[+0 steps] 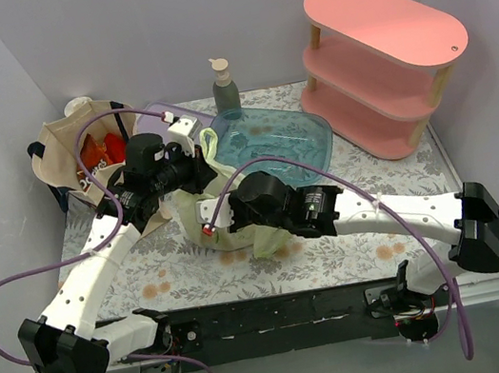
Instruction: Untie the knot of the grocery bags and take out the mixed food
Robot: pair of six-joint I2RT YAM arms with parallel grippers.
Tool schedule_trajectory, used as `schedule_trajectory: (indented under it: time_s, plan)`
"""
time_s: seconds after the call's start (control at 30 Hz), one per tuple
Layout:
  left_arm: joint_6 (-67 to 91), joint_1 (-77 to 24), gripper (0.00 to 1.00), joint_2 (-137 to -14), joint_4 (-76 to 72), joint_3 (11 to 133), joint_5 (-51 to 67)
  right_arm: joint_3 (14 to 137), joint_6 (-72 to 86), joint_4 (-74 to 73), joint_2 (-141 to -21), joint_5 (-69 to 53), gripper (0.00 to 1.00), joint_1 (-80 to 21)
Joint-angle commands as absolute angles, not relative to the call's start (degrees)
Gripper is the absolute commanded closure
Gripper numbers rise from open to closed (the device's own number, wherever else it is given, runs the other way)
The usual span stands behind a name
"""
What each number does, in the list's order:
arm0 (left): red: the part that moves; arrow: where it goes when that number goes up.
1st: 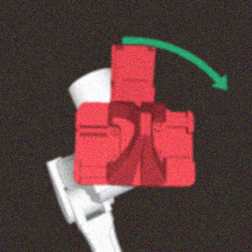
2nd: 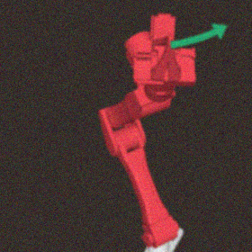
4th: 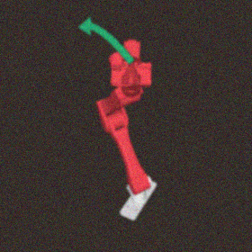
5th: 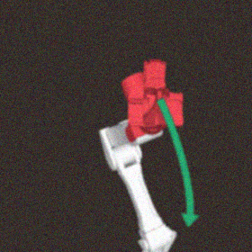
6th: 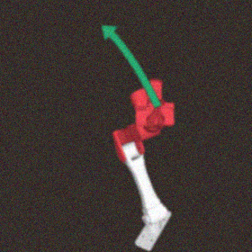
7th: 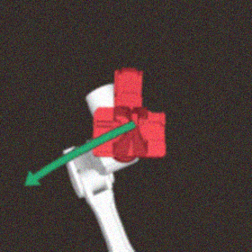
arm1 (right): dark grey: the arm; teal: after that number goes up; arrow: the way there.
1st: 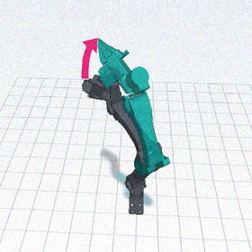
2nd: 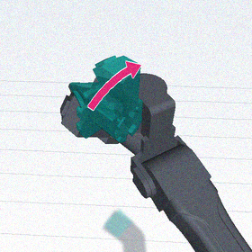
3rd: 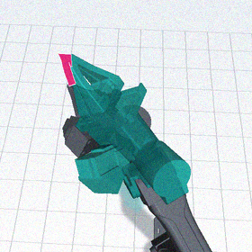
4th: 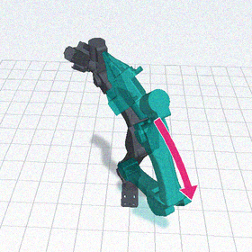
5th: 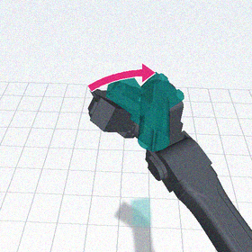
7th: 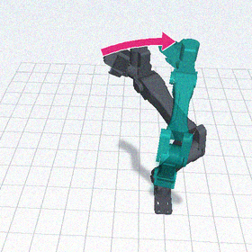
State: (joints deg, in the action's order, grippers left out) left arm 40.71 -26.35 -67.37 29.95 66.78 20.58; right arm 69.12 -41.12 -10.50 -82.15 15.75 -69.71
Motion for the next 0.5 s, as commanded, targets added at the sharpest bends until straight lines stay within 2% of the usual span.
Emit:
schedule_trajectory:
  time_s: [0.0,0.27,0.47]
  plan:
    - [40.43,-25.93,1.00,-64.86,29.27,66.62,21.36,70.05,-40.43,-10.46,-82.44,16.79,0.99,-67.77]
    - [41.66,-25.49,0.99,-63.99,28.92,66.27,23.55,69.26,-43.15,-7.83,-88.50,15.48,0.99,-63.98]
    - [41.05,-25.31,0.98,-64.60,28.48,67.15,24.00,63.64,-48.95,-14.23,-90.44,1.08,0.99,-70.56]
